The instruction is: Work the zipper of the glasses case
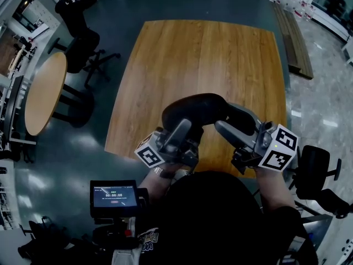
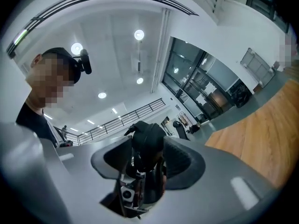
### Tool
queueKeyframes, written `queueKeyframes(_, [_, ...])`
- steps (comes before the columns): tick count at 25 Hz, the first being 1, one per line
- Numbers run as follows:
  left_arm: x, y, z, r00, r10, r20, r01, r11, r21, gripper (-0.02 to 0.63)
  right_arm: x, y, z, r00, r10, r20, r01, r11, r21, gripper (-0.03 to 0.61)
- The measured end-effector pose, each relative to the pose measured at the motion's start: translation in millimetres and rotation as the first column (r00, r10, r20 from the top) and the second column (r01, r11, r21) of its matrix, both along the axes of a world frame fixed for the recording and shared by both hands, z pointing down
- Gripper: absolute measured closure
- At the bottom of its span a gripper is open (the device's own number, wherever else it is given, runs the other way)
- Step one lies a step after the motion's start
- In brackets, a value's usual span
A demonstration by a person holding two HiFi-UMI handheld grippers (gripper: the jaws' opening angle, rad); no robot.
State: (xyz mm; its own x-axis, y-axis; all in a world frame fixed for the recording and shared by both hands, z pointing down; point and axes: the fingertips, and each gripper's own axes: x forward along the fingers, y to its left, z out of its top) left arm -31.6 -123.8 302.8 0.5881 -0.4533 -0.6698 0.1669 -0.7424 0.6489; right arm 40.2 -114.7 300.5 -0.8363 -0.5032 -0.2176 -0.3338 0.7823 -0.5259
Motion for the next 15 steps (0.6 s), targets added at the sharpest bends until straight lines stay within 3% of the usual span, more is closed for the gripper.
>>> queueKeyframes(3, [1, -4, 3, 1.0, -0.011, 0.013, 0.012, 1.0, -0.015, 0.27, 3, 0, 1, 1.0, -0.002, 0.002, 0.002, 1.0, 0.006, 0.368])
queueKeyframes(5, [0, -9, 5, 0.999, -0.041, 0.031, 0.042, 0.999, -0.032, 0.217, 4, 2, 0, 1.0, 0.01, -0.006, -0.01, 1.0, 0.028, 0.368])
queueKeyframes(8, [-8, -14, 1, 0.997, -0.078, 0.018, 0.078, 0.996, -0.039, 0.213, 1, 7, -1, 0.999, 0.024, -0.026, -0.023, 0.998, 0.066, 0.37])
queueKeyframes(10, [-5, -11, -2, 0.999, -0.041, 0.007, 0.041, 0.999, -0.02, 0.213, 2, 7, 2, 1.0, 0.026, -0.017, -0.025, 0.998, 0.06, 0.373])
queueKeyframes(13, [23, 5, -7, 0.988, 0.004, 0.152, -0.015, 0.997, 0.074, 0.216, -1, 9, 7, 1.0, 0.004, -0.024, -0.003, 0.999, 0.048, 0.373])
queueKeyframes(15, [30, 10, -9, 0.98, -0.015, 0.199, -0.007, 0.994, 0.112, 0.302, -5, 12, 6, 0.999, -0.001, -0.032, 0.003, 0.998, 0.064, 0.379])
